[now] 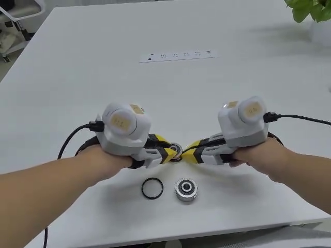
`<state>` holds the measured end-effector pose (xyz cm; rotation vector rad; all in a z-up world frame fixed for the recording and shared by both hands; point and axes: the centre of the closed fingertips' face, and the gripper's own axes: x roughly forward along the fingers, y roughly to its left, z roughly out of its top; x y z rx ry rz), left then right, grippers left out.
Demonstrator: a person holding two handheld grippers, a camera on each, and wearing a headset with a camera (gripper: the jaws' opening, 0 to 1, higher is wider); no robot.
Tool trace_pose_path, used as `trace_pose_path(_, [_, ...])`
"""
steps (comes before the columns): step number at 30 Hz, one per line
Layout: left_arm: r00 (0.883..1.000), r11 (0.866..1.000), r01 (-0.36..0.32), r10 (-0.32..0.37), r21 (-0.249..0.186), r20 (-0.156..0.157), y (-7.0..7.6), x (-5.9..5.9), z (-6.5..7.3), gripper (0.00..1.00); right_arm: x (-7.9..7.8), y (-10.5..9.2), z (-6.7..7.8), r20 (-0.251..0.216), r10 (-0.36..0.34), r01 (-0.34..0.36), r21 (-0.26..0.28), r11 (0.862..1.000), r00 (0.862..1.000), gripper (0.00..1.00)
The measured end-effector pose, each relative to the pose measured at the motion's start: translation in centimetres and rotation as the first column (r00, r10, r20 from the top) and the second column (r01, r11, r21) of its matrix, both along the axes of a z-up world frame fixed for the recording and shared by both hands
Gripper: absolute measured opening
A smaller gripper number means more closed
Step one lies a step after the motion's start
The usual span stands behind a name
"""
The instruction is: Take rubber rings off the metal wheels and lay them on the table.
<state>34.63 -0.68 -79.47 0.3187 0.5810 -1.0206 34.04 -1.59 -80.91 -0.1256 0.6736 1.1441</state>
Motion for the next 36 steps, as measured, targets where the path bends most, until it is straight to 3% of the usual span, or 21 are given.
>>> trace_pose_path(15, [1.000, 1.000, -0.006, 0.006, 0.002, 0.006, 0.0, 0.0, 0.0, 0.12, 0.1, -0.4, 0.4, -0.088, -0.071, 0.075, 0.043, 0.996, 0.994, 0.00])
trace_pose_path(24, [1.000, 1.000, -0.005, 0.005, 0.006, 0.004, 0.0, 0.0, 0.0, 0.12, 1.1, -0.6, 0.8, -0.149, -0.149, 0.166, 0.107, 0.980, 0.978, 0.00])
trace_pose_path(32, [1.000, 1.000, -0.017, 0.016, 0.010, 0.011, -0.1, 0.0, 0.0, 0.12, 1.0, -0.2, 1.4, -0.157, -0.170, 0.192, 0.136, 0.972, 0.973, 0.00])
trace_pose_path(36, [1.000, 1.000, -0.015, 0.015, 0.020, 0.021, 0.0, 0.0, -0.1, 0.12, 1.0, 0.1, 1.5, -0.139, -0.161, 0.178, 0.119, 0.977, 0.977, 0.00])
